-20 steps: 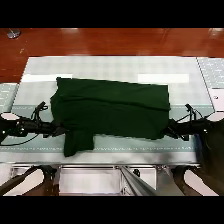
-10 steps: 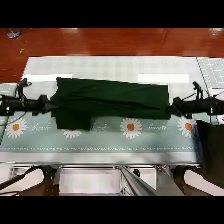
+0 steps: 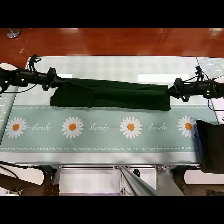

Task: Fold the shirts.

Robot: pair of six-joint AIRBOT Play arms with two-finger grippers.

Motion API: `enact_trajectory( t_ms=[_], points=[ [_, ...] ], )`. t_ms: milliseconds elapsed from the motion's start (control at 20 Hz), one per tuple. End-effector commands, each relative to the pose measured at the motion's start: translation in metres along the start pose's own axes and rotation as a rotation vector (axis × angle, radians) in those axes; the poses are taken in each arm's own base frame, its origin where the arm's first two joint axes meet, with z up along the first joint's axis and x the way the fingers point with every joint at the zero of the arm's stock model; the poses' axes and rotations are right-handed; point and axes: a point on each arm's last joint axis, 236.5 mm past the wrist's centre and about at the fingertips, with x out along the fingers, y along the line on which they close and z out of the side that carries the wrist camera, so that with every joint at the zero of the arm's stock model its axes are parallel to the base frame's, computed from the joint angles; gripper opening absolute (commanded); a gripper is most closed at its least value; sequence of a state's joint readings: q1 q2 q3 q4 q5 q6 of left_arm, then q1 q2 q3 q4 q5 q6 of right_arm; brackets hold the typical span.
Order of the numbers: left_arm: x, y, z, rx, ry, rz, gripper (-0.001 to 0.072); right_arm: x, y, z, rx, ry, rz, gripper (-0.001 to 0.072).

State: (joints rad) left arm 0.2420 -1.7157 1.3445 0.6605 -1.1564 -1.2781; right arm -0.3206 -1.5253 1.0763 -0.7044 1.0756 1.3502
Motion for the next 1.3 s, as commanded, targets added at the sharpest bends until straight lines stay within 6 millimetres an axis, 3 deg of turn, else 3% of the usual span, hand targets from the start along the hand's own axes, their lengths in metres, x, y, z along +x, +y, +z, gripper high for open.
enact_trajectory(
  t_ms=[0, 50, 100, 150, 200, 300, 350, 450, 500, 600, 850, 1050, 1100, 1150, 1200, 1250],
  points=[
    [0.018, 0.008, 0.015, -0.039, 0.004, 0.001, 0.0034, 0.013, 0.001, 0.019, 0.02, -0.012, 0.033, 0.0025],
    [0.018, 0.009, 0.017, -0.04, -0.003, 0.003, 0.0038, 0.015, -0.001, 0.021, 0.026, -0.012, 0.033, 0.0026],
    [0.018, 0.009, 0.018, -0.041, -0.006, 0.004, 0.0211, 0.018, -0.002, 0.024, 0.032, -0.02, 0.04, 0.0039],
    [0.018, 0.008, 0.013, -0.04, 0.012, -0.001, 0.0639, 0.02, -0.002, 0.027, 0.04, -0.029, 0.046, 0.0271],
    [0.015, 0.008, 0.007, -0.035, 0.045, -0.003, 0.0706, 0.019, -0.002, 0.029, 0.041, -0.038, 0.048, 0.065],
    [-0.004, 0.025, -0.006, -0.023, 0.125, 0.057, 0.0705, 0.01, -0.001, 0.034, 0.028, -0.037, 0.056, 0.062],
    [-0.019, 0.044, -0.01, -0.081, 0.14, 0.135, 0.0705, 0.004, -0.006, 0.034, 0.017, -0.029, 0.046, 0.0619],
    [-0.053, 0.073, -0.012, -0.062, 0.112, 0.287, 0.0705, -0.005, -0.035, 0.028, 0.063, 0.004, -0.034, 0.0619],
    [-0.066, 0.075, -0.01, -0.037, 0.081, 0.326, 0.0705, -0.006, -0.049, 0.024, 0.074, 0.019, -0.093, 0.0619],
    [-0.08, 0.06, -0.01, 0.047, 0.022, 0.335, 0.0705, -0.006, -0.071, 0.018, 0.073, 0.043, -0.194, 0.0619],
    [-0.095, 0.006, -0.026, 0.15, -0.214, 0.286, 0.0705, 0.017, -0.065, 0.003, 0.062, 0.11, -0.181, 0.0619],
    [-0.074, -0.024, -0.066, 0.218, -0.208, 0.243, 0.0704, 0.045, -0.052, -0.013, 0.049, 0.17, -0.149, 0.0593],
    [-0.064, -0.028, -0.075, 0.234, -0.177, 0.236, 0.0703, 0.049, -0.045, -0.016, 0.031, 0.178, -0.135, 0.0404],
    [-0.054, -0.034, -0.084, 0.253, -0.148, 0.23, 0.0701, 0.048, -0.034, -0.016, 0.002, 0.182, -0.104, 0.0124],
    [-0.046, -0.04, -0.09, 0.273, -0.126, 0.223, 0.0674, 0.044, -0.02, -0.017, -0.034, 0.182, -0.06, 0.0025],
    [-0.039, -0.046, -0.096, 0.293, -0.107, 0.217, 0.0345, 0.037, -0.008, -0.016, -0.054, 0.174, -0.037, 0.0025]
  ],
)
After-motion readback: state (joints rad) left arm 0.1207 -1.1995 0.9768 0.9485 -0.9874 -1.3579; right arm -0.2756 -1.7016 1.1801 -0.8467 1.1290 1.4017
